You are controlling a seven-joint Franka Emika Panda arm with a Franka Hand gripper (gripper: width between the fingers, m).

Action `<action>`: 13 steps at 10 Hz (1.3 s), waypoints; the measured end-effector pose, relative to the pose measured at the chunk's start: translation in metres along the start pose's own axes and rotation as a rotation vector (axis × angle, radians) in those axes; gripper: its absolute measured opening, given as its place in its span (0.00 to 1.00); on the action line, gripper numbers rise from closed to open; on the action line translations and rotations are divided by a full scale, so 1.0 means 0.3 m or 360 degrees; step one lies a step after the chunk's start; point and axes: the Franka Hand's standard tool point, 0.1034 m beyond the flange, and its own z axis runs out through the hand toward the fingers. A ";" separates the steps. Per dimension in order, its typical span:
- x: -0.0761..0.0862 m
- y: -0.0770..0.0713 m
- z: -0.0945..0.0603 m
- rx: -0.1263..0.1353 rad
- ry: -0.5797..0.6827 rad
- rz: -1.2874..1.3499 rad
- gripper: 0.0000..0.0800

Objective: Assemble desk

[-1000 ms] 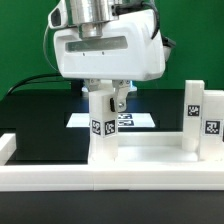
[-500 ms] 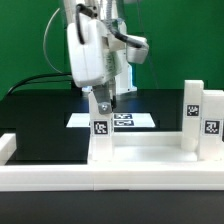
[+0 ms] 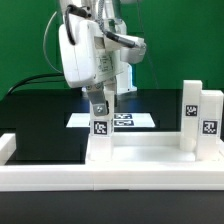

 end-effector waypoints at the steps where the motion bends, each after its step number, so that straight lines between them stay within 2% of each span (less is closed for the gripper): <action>1: -0.008 0.004 -0.001 0.0001 -0.0007 -0.0305 0.79; 5: 0.002 0.016 -0.002 -0.0004 0.0000 -0.0771 0.81; 8: 0.039 0.009 -0.014 -0.0055 0.0002 -0.1731 0.81; 11: 0.044 0.009 -0.012 -0.0069 -0.0011 -0.1773 0.81; 12: 0.045 0.009 -0.013 -0.0069 -0.0010 -0.1772 0.60; 13: 0.045 0.009 -0.013 -0.0069 -0.0009 -0.1713 0.43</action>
Offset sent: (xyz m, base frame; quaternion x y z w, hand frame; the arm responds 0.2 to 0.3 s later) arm 0.0000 0.0000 0.0000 0.0000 0.0000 -0.1938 0.9810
